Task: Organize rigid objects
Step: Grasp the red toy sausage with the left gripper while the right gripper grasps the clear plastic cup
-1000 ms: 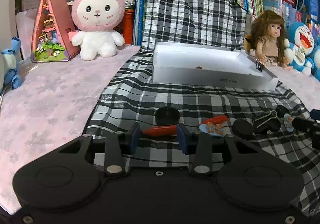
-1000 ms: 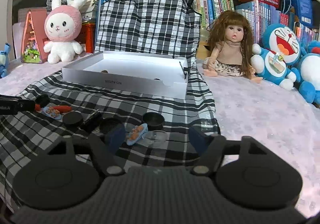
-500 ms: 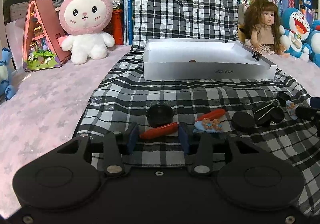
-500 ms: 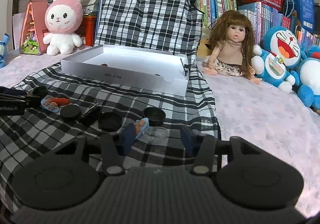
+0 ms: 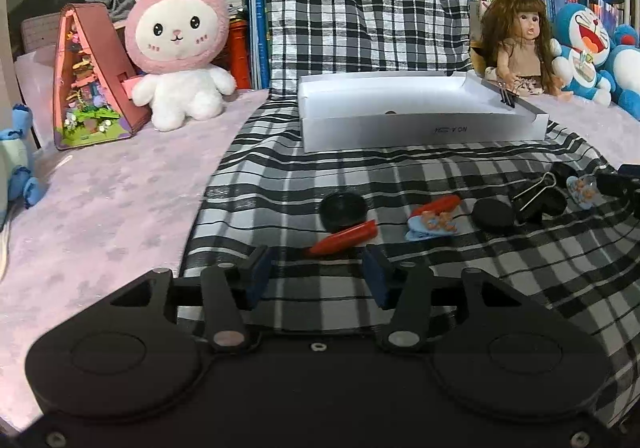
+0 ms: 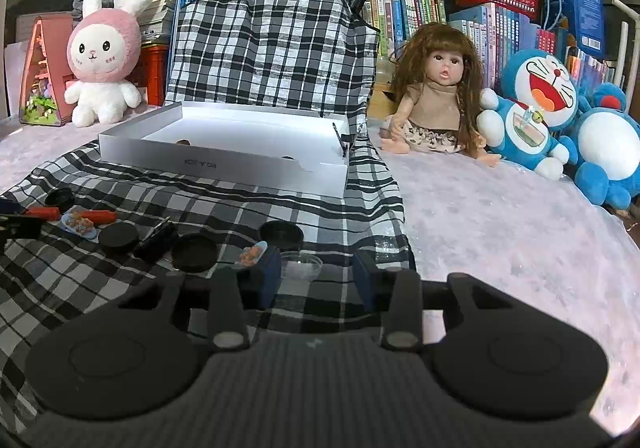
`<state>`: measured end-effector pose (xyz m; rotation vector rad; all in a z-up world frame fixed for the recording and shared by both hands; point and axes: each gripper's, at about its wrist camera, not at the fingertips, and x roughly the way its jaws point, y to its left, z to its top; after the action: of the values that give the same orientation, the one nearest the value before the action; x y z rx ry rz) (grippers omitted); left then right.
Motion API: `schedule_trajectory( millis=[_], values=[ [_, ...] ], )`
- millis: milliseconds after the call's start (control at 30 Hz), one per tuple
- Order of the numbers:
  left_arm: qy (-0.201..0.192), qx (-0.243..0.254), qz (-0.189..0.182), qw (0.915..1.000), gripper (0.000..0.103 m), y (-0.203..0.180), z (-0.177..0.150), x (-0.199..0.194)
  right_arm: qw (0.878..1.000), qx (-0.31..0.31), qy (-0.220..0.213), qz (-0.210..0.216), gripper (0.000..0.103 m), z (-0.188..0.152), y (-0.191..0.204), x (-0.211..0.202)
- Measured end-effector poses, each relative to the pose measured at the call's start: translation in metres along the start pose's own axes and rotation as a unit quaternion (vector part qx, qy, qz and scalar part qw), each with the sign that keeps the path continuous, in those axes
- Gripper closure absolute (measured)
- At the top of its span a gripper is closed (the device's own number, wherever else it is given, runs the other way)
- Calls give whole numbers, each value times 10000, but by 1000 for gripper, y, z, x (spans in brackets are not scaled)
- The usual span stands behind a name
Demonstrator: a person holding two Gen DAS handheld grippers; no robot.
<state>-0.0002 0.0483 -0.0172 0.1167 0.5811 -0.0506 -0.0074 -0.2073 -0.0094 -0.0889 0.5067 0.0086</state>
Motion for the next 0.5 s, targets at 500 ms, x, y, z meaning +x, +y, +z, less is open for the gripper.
schedule_trajectory(
  millis=[500],
  values=[
    [85,-131,481,9987,54,19,7,12,10000,50,46,0,63,-1,0,1]
  ],
)
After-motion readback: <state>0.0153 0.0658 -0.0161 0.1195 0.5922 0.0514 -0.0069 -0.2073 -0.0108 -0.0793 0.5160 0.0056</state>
